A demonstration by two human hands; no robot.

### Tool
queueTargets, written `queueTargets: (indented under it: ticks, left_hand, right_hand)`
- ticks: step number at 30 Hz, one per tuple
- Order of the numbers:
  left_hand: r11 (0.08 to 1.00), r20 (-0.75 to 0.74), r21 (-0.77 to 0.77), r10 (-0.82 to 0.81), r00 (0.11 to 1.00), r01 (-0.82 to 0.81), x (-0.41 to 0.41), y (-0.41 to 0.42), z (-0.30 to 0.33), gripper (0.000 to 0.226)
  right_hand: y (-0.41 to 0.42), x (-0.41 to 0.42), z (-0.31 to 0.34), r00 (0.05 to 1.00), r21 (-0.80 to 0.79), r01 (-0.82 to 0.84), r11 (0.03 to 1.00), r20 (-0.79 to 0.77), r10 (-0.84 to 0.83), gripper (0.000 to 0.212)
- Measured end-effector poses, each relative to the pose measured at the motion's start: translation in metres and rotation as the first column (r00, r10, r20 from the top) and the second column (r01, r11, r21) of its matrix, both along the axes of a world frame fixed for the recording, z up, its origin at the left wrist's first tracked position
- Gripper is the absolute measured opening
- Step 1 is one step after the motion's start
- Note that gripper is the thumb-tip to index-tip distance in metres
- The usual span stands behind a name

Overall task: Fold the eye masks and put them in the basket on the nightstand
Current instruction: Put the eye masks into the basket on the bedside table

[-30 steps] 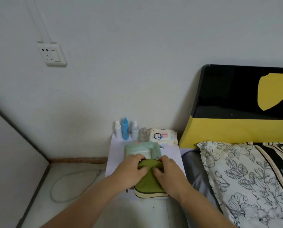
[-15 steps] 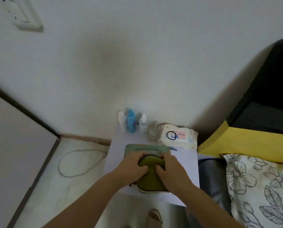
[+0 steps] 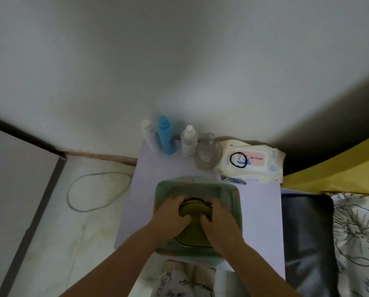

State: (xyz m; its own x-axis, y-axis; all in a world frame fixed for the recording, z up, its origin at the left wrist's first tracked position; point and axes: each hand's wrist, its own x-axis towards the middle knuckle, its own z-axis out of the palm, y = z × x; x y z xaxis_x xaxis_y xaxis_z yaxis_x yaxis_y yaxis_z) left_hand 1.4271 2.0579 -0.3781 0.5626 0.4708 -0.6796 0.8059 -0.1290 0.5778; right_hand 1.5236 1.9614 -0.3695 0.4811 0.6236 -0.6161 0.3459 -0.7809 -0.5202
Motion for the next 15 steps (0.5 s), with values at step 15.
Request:
queueTargets:
  ticks: [15]
  left_hand:
    - [0.999,-0.05,0.012,0.031,0.998,-0.03,0.008,-0.009,-0.071,0.051]
  right_hand:
    - [0.016,-0.005,-0.072,0.999,-0.109,0.049,0.993,-0.019,-0.051,0.037]
